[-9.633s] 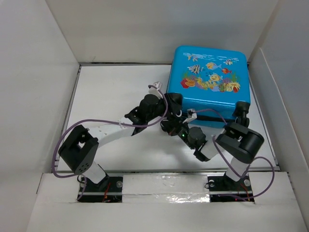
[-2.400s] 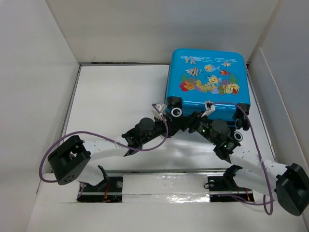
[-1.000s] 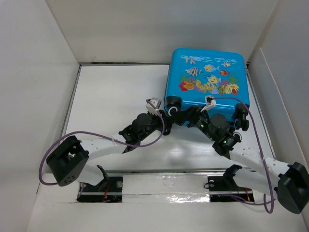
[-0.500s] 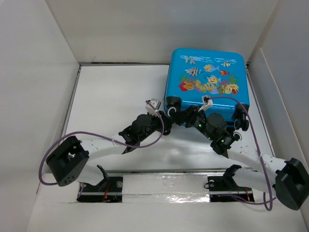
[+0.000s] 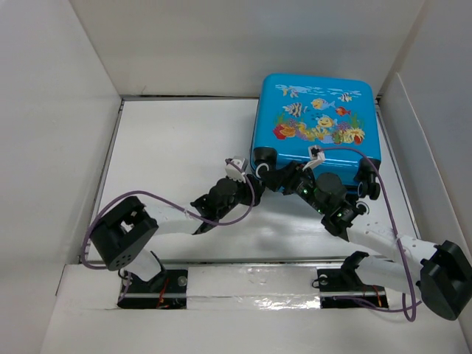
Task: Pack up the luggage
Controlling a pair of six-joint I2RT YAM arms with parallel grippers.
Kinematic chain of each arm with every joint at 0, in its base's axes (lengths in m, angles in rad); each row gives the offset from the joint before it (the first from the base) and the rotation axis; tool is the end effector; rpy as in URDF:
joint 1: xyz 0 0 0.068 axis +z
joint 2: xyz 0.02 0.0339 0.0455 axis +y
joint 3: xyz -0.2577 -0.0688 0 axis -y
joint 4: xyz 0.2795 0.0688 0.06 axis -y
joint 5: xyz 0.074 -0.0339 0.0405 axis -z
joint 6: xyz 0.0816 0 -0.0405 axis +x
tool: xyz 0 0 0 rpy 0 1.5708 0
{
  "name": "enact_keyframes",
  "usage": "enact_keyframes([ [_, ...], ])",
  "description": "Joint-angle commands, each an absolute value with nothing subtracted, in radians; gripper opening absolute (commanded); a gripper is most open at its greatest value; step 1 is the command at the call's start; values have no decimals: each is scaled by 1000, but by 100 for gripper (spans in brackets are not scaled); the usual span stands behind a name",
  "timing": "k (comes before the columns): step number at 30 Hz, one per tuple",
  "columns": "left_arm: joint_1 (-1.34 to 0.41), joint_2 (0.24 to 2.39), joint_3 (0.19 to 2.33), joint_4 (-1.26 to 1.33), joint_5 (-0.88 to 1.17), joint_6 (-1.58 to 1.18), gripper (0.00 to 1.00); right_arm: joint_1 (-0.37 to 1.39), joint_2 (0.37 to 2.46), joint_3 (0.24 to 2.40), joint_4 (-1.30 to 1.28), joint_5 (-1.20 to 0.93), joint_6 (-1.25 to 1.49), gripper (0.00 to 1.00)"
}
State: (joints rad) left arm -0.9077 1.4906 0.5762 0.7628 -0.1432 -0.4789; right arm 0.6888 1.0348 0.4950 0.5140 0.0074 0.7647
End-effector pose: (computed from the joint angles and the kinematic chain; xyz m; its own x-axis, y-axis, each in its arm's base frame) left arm 0.2372 -0.2848 0.1622 -0.4019 -0.2263 -0.8873 0.5724 0.6942 -0.4364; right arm 0.2432 0.1995 0.2389 -0.4505 0.5259 -0.7215 -0.4407 0.5718 0.6920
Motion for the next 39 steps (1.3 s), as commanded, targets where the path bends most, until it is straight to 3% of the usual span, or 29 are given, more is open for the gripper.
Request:
enact_keyframes([
  [1,-904,1514,626,885,-186,-456,40,695,1032,523,584,28,736,43],
  [15,-913,1608,663,1005,-247,-454,36,704,1035,515,615,8,741,43],
  [21,-913,1631,666,1012,-264,-448,25,704,1032,514,615,8,741,42],
  [29,-913,1635,670,1003,-273,-440,1,704,1028,511,618,8,744,42],
  [39,-913,1580,623,982,-313,-416,0,704,1023,506,620,8,747,42],
])
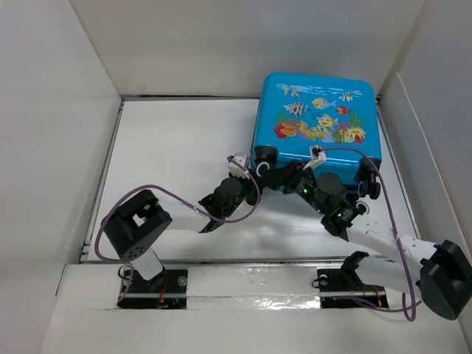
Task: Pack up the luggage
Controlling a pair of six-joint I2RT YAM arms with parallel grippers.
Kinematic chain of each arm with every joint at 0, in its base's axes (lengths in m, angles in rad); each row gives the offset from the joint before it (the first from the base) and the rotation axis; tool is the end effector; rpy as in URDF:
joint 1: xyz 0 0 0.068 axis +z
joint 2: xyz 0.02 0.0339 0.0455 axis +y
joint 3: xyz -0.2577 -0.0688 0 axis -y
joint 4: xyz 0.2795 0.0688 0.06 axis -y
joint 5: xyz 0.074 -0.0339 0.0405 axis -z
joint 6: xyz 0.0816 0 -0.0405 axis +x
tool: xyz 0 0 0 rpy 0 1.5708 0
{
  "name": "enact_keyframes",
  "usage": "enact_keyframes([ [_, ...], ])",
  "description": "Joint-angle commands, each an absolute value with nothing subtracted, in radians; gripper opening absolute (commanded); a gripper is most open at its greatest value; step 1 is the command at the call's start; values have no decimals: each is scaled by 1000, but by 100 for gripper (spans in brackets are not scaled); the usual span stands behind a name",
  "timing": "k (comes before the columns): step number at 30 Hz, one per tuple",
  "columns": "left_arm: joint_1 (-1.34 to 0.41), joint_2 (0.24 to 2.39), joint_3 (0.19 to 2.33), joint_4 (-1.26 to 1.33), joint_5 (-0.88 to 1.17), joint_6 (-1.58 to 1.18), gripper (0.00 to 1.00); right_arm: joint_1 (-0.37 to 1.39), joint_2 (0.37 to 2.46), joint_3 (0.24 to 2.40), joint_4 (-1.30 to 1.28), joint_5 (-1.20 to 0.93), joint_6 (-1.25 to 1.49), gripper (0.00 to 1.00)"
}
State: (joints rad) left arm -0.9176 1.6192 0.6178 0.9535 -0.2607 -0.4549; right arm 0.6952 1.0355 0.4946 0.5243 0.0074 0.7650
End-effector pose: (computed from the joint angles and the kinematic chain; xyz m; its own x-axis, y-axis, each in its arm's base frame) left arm 0.2515 -0.2940 0.1605 -0.2945 -0.3137 -0.9027 0.5359 0.7279 -0.4278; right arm 0.2420 0.2011 0.2401 -0.4488 0.5274 -0.7214 -0.4491 0.5647 0.6924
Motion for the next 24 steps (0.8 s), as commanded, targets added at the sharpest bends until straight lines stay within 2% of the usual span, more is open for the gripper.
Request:
enact_keyframes([
  [1,-913,1574,621,976,-324,-411,0,704,1023,506,620,8,747,41],
  [9,-913,1499,586,907,-452,-351,0,704,983,495,595,41,739,36],
  [18,-854,1428,571,851,-471,-348,0,704,982,495,583,37,732,34],
  [20,-832,1430,571,861,-440,-345,0,704,982,494,586,28,730,34],
  [24,-848,1443,548,934,-243,-299,1,704,982,495,584,28,730,34],
])
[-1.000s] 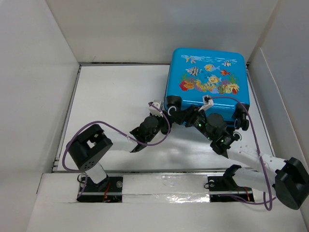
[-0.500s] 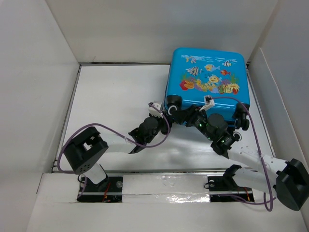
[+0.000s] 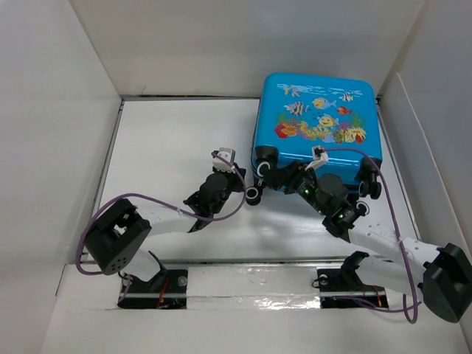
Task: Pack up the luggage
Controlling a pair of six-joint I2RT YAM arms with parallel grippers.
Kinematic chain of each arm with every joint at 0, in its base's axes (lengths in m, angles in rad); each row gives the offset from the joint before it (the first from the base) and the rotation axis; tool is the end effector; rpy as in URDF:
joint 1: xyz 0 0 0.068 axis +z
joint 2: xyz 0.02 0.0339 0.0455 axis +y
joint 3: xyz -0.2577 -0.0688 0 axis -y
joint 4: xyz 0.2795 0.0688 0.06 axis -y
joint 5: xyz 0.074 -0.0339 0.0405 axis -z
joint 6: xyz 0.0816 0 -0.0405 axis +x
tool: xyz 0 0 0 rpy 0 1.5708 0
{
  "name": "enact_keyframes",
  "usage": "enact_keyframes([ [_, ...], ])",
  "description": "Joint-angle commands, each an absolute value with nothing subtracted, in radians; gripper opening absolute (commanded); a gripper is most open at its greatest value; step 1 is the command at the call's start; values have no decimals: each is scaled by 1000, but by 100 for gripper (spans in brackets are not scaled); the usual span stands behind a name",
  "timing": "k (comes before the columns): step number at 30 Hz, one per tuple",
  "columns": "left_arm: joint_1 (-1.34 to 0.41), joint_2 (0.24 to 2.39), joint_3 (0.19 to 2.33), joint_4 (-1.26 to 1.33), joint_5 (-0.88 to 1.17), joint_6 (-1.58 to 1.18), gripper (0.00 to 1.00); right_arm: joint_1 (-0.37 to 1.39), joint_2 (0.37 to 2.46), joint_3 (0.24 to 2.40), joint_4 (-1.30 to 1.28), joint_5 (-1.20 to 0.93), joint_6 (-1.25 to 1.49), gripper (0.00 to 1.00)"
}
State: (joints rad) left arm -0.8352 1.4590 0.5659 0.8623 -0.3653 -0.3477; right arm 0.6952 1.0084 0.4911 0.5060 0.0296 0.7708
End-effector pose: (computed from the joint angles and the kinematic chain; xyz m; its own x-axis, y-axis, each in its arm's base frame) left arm 0.2655 -0.2499 0.1848 -0.1738 -0.2823 -0.9435 0.4188 0.8459 -0.3302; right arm 0.2402 0.1972 0.2437 -0.4365 0.5428 -0.7175 -0.4369 0.5693 0.6964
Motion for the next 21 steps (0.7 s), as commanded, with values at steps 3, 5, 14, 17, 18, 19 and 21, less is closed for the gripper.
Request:
enact_keyframes([
  [3,-890,1480,545,962,-154,-253,24,704,988,502,584,28,729,35],
  [5,-900,1508,546,971,-121,-259,36,704,994,505,591,25,729,35],
  [14,-928,1581,584,1003,-147,-276,35,704,986,495,598,25,732,35],
  [17,-928,1592,592,1022,-199,-287,35,704,986,494,601,23,732,35],
  [18,-928,1597,595,1035,-228,-296,35,704,988,494,601,23,733,35],
  [19,-928,1601,600,1042,-239,-302,34,704,988,494,601,21,733,35],
  [21,-928,1615,604,1072,-252,-313,34,704,991,492,604,17,735,35],
])
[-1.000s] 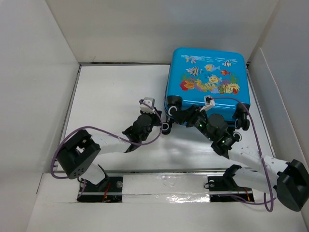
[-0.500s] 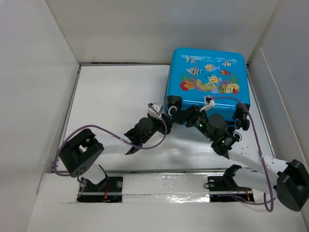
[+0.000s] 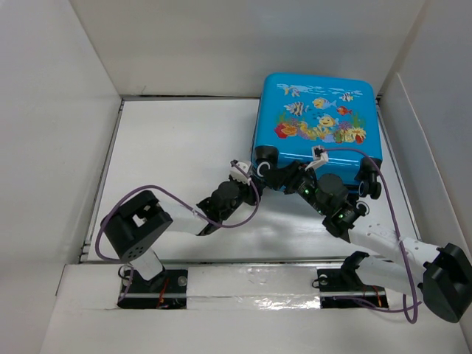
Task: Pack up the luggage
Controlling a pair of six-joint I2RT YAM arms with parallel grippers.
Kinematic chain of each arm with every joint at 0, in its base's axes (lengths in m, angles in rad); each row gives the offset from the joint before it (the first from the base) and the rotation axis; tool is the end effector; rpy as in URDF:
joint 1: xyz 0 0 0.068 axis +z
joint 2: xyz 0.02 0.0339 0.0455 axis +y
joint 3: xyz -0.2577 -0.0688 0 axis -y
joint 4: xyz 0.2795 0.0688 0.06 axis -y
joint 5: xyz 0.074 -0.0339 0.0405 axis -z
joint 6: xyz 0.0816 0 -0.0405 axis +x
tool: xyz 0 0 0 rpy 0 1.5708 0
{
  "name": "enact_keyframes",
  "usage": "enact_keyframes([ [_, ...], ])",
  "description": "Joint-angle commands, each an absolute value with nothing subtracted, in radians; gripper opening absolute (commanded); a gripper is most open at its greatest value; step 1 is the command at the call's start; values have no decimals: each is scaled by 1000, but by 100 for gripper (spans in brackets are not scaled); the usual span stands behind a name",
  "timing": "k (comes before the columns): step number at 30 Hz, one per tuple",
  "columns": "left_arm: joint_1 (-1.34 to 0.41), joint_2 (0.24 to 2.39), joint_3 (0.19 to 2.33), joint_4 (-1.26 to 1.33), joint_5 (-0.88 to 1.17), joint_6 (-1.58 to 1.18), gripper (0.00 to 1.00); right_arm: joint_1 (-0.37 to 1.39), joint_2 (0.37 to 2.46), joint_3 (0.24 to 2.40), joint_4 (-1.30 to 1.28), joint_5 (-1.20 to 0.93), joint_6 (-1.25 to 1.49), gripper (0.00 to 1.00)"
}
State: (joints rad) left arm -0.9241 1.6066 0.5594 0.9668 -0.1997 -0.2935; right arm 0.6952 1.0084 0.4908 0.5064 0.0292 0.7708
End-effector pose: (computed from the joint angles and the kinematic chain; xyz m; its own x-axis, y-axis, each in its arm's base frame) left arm 0.2385 -0.2891 0.1466 -0.2382 -0.1552 -0.9588 0.6207 0.7349 -0.2731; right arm 0.2401 0.1972 0.2436 -0.4366 0.5427 -0.7175 -0.4372 0.5691 0.6964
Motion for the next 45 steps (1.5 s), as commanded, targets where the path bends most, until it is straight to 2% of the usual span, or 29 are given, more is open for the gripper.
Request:
enact_keyframes([
  [1,-928,1618,604,1086,-253,-317,34,704,991,491,606,15,735,35],
  [10,-928,1652,633,1175,-288,-330,34,704,1000,489,621,8,742,35],
  [14,-928,1686,650,1177,-250,-336,27,704,999,489,621,8,744,35],
  [17,-928,1678,635,1173,-244,-336,27,704,993,488,615,8,742,35],
  [19,-928,1666,612,1178,-247,-334,32,704,992,488,615,9,742,35],
  [20,-928,1651,603,1178,-247,-333,40,704,994,488,615,11,742,35],
  [22,-928,1631,583,1180,-247,-331,50,704,996,489,617,12,742,35],
  [24,-928,1620,571,1187,-239,-330,53,704,997,491,620,11,742,35],
  [29,-963,1634,564,1192,-262,-308,46,704,999,491,621,9,744,35],
  [32,-963,1661,591,1184,-255,-310,38,704,996,492,621,8,742,35],
  [41,-963,1713,660,1137,-276,-296,31,704,988,489,614,8,741,35],
  [44,-963,1723,663,1118,-284,-301,20,704,988,489,614,8,741,35],
  [45,-963,1721,658,1120,-284,-304,19,704,988,489,612,8,741,35],
])
